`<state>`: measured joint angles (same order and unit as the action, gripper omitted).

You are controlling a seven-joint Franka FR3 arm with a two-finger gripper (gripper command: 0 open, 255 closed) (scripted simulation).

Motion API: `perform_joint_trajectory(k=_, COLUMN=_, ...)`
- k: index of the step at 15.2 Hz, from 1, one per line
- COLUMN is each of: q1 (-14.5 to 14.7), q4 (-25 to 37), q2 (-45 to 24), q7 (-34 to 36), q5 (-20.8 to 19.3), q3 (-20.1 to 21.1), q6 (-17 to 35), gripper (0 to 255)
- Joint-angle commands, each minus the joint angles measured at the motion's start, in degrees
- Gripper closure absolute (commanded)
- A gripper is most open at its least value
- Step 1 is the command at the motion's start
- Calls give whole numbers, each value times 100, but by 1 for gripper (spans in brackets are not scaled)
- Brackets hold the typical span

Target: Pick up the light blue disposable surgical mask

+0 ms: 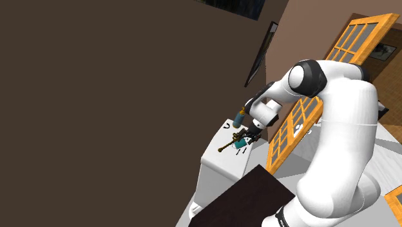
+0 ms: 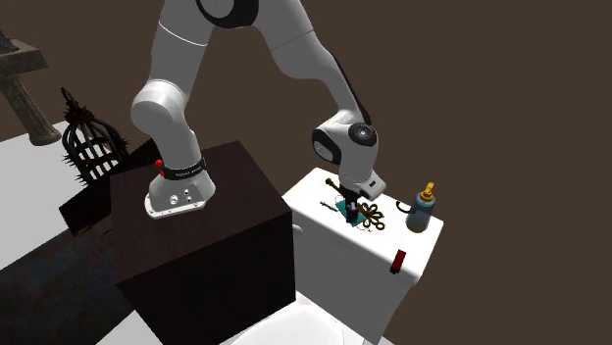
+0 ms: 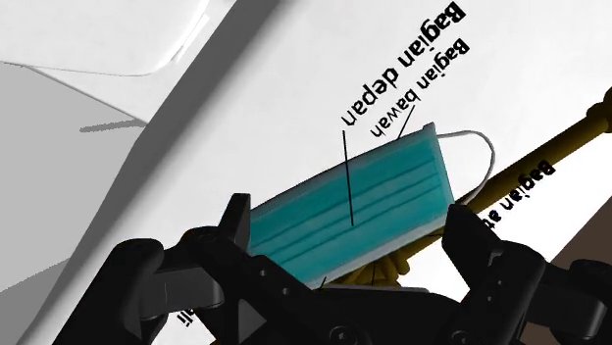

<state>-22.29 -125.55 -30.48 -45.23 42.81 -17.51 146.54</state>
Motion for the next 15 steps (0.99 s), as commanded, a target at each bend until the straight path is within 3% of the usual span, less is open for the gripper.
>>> perform_joint_trajectory(k=1, q1=-11, q4=7, q2=-24, q7=-20, q5=23, q3=16, q6=17, gripper=255)
perform_joint_trajectory(k=10, q1=-10, q4=11, q2=-27, q7=-18, q5=23, q3=16, q6=17, gripper=255)
perform_joint_trajectory(k=15, q1=136, q4=-113, q2=343, q7=237, q5=-270, q3=-183, q6=-189, gripper=255)
